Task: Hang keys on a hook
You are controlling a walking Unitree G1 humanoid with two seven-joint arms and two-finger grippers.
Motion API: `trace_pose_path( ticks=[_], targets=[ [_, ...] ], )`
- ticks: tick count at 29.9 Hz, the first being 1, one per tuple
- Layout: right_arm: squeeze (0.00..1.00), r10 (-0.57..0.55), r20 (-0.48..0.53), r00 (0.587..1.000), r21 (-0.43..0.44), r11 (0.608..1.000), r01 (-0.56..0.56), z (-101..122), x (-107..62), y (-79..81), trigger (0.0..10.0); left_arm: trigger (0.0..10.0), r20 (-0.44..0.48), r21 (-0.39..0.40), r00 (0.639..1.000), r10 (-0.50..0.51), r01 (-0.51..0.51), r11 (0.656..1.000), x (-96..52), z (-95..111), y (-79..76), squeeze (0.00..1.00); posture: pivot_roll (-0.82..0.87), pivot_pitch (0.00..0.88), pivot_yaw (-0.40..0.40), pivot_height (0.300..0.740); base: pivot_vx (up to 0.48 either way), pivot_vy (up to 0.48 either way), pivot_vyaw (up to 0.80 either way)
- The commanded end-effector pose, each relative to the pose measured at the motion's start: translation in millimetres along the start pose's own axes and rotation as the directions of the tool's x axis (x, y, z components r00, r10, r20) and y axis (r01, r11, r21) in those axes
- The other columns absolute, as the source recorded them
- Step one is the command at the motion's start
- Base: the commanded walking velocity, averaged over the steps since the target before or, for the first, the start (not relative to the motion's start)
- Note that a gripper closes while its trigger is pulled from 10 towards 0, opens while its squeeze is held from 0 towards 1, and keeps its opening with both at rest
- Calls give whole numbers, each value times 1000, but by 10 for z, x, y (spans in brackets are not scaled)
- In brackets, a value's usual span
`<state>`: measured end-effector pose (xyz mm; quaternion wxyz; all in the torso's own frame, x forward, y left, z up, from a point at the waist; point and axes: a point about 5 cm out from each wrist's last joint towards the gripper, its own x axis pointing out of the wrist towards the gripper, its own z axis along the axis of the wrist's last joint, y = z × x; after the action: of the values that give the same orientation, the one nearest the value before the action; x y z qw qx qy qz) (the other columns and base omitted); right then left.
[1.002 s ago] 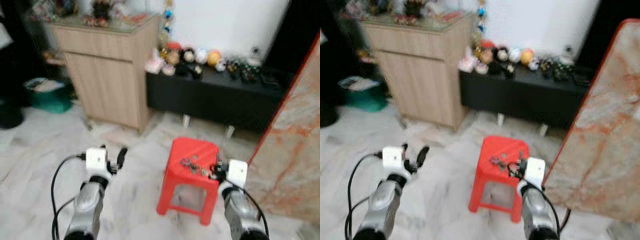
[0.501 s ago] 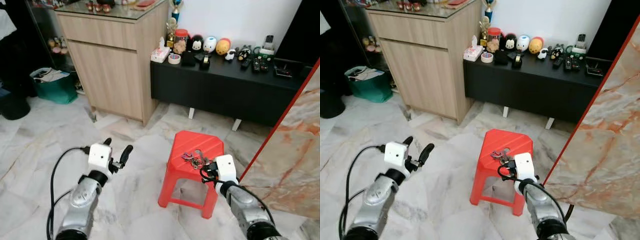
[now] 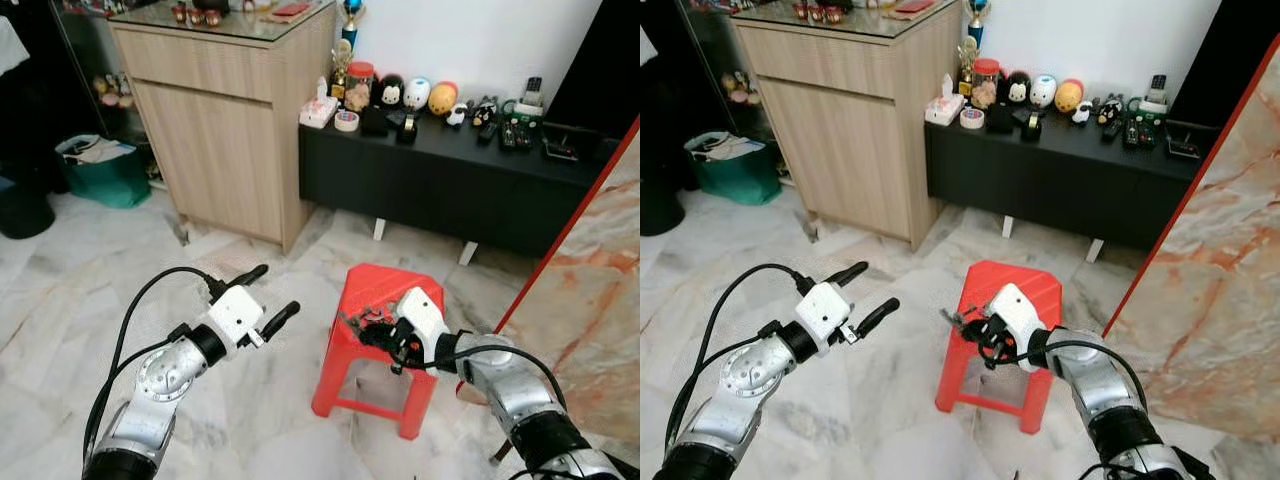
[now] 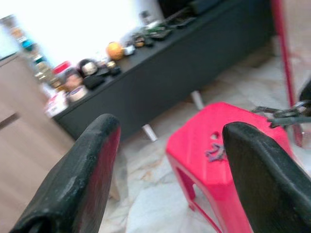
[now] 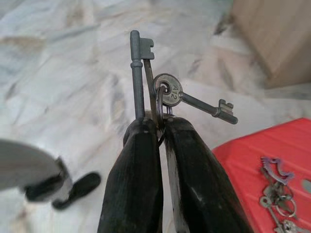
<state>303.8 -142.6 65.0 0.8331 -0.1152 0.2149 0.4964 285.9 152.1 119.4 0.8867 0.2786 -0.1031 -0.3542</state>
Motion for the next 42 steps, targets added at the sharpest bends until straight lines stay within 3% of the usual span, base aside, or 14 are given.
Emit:
trace_pose_path(
  ticks=[1,7,11,14,29,32,33,34,35,36,39,40,41,42],
  targets=[
    [0,19,-7,1000,-31,999,-19,63,-19,-12,10000,10000,3,30,999,-40,40,999,21,44,-4,0,65,0,-105,740,0,0,0],
    [0,144,-46,989,-68,987,-147,155,22,59,10000,10000,-4,128,950,-312,310,942,3,138,-150,0,74,0,-109,740,0,0,0],
    [0,172,-56,983,-79,981,-177,172,26,80,10000,10000,-14,181,924,-383,379,907,-3,180,-175,0,74,0,-109,740,0,0,0],
    [0,194,-56,980,-92,976,-198,215,45,82,10000,10000,-62,302,869,-491,485,821,-14,222,-208,0,81,0,-105,740,0,0,0],
    [0,191,-26,981,-112,975,-192,391,158,68,10000,10000,-98,414,826,-555,541,732,19,287,-173,0,86,0,-100,740,0,0,0],
    [0,198,-12,980,-109,974,-199,438,186,72,10000,8196,-106,435,817,-567,550,713,29,288,-164,0,84,0,-99,740,0,0,0],
    [0,205,-11,979,-112,972,-205,448,194,81,10000,4824,-107,439,816,-568,552,709,33,290,-162,0,84,0,-99,740,0,0,0],
    [0,216,-10,976,-117,969,-216,459,206,95,10000,3216,-108,444,813,-572,554,704,37,292,-163,0,84,0,-99,740,0,0,0],
    [0,220,-10,976,-118,968,-219,462,209,100,10000,3216,-109,447,812,-573,555,702,38,293,-163,0,84,0,-99,740,0,0,0],
    [0,225,-11,974,-121,967,-225,462,212,108,10000,0,-109,446,812,-574,556,701,38,293,-163,0,84,0,-99,740,0,0,0],
    [0,233,-12,972,-124,965,-233,462,219,123,10000,0,-110,446,811,-575,557,700,39,287,-161,0,84,0,-99,740,0,0,0],
    [0,233,-12,972,-125,965,-233,462,220,124,10000,1255,-112,450,811,-575,557,698,39,286,-160,0,84,0,-99,740,0,0,0],
    [0,233,-12,972,-125,965,-232,463,221,122,10000,4902,-114,454,810,-576,558,694,41,283,-158,0,85,0,-99,740,0,0,0],
    [0,231,-10,973,-128,965,-231,466,222,121,10000,5490,-114,453,809,-577,559,695,42,280,-158,0,85,0,-99,740,0,0,0]
  ],
)
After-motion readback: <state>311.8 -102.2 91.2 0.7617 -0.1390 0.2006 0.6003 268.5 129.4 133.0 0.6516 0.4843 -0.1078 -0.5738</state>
